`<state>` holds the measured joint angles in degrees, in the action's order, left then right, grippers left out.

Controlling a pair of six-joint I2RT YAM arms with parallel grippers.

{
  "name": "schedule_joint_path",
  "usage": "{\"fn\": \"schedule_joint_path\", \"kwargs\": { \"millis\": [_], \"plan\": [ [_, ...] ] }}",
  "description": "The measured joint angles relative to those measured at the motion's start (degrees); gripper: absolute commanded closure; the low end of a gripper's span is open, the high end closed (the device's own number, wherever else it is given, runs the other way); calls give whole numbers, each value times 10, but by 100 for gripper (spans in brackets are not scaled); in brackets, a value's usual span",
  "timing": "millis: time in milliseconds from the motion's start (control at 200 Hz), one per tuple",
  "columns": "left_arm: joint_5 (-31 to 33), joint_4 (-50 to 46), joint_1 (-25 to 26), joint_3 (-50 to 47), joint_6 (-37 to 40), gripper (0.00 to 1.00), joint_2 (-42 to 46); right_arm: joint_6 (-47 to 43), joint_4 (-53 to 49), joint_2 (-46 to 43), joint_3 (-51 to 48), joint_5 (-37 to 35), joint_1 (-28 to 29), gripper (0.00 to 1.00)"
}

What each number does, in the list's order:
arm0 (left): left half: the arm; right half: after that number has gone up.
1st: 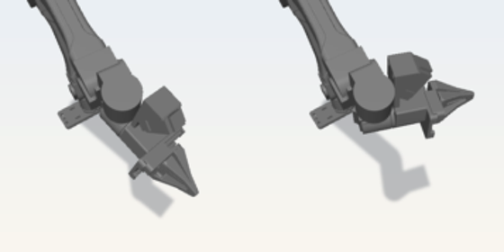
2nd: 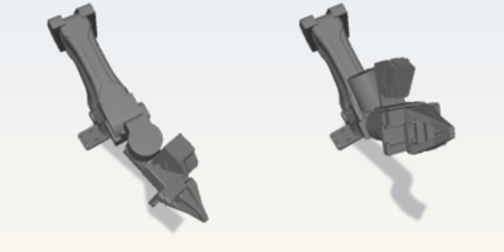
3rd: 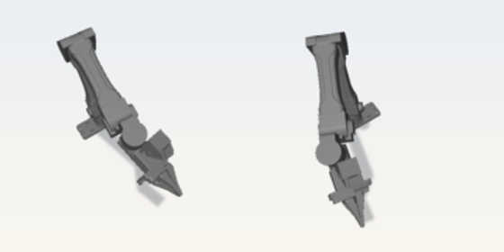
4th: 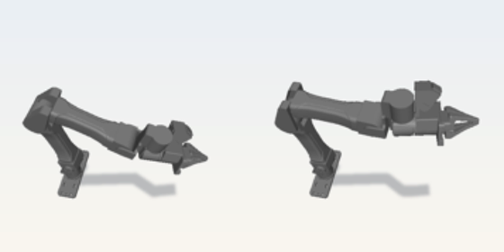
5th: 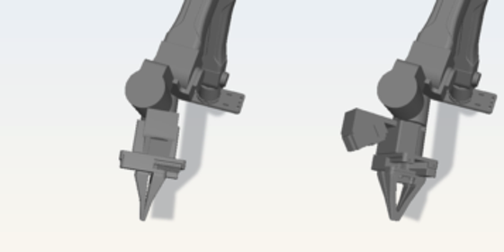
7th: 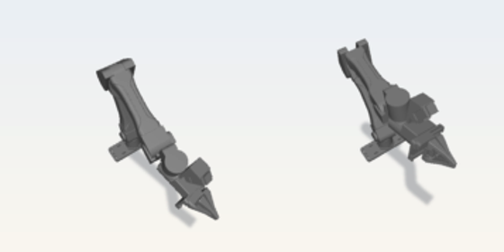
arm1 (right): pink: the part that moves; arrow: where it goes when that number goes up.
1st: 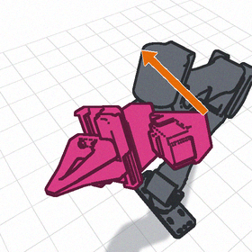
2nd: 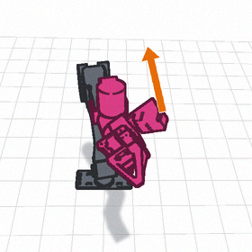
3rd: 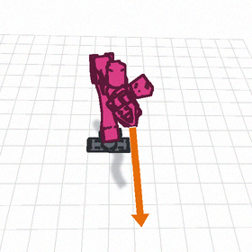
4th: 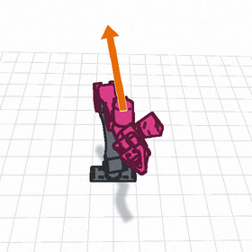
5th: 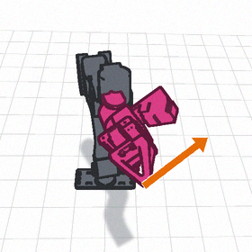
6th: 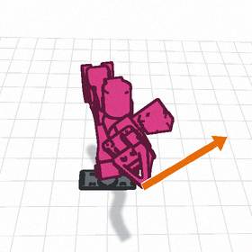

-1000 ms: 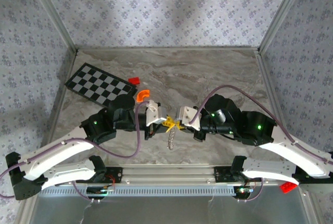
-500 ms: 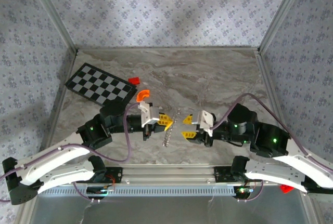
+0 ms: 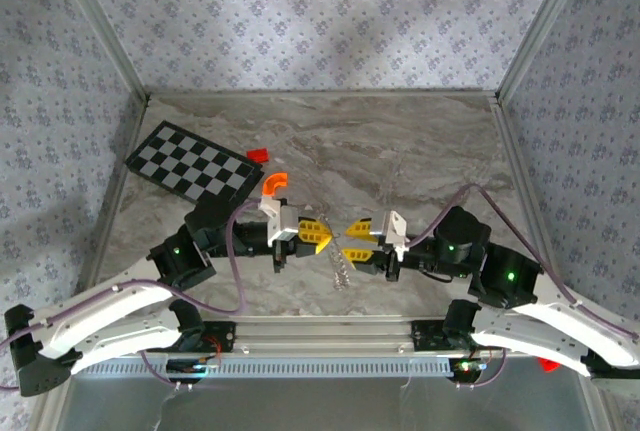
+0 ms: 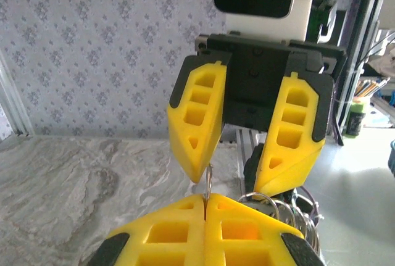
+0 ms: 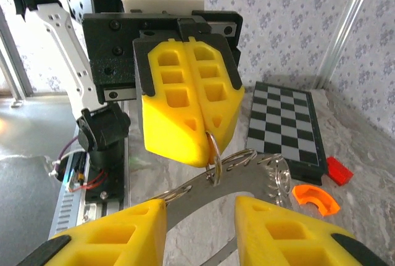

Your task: Put the keys on the keyring

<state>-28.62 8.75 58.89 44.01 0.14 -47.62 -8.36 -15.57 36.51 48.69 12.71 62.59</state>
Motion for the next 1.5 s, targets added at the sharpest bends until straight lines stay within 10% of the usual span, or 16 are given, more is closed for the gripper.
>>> {"fn": "schedule_joint_path", "kwargs": {
  "millis": [450, 1499],
  "plan": [
    [2, 17, 0, -7, -3, 100, 9, 16, 56, -5, -14, 7, -1, 64],
    [159, -168, 0, -10, 63, 100, 82, 142, -76, 48, -16, -22, -171, 3]
  ]
}}
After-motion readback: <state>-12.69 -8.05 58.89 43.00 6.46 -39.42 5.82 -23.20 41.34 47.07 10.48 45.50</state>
